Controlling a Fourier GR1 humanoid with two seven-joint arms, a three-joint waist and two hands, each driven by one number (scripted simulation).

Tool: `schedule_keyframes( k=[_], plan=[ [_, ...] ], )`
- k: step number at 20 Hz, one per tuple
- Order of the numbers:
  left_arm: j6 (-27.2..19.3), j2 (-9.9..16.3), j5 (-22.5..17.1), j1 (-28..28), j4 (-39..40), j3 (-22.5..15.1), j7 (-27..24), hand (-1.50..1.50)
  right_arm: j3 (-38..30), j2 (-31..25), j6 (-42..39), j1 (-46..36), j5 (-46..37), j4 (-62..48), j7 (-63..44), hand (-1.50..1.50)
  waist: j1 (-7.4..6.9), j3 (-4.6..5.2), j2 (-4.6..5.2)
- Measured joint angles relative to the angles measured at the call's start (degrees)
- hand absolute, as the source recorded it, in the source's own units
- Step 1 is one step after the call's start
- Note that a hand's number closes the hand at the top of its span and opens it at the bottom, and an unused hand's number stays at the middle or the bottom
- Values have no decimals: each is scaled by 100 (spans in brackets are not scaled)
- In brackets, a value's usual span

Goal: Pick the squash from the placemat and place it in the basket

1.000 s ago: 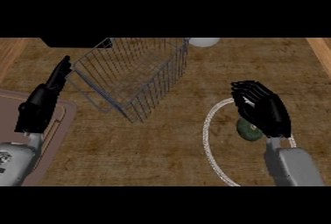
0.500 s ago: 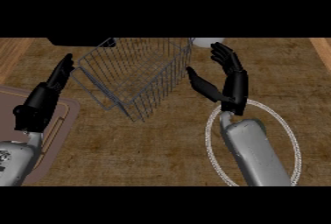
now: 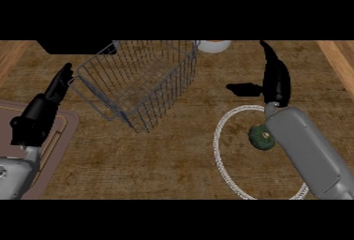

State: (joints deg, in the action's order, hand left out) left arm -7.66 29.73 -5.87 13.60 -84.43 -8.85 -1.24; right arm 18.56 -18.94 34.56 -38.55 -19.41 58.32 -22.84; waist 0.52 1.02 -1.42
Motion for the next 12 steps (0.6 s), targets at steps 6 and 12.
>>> schedule_keyframes(
  k=[6,12],
  plan=[
    [-19,-65,29,-51,-32,-47,-25,0,651,-577,-2358,-685,-46,-147,-1564,-150,15,-17,-30],
    [-8,-30,22,-171,-93,39,-92,0,648,-846,-4568,-1471,713,384,-3155,-150,57,-61,-6]
  ],
)
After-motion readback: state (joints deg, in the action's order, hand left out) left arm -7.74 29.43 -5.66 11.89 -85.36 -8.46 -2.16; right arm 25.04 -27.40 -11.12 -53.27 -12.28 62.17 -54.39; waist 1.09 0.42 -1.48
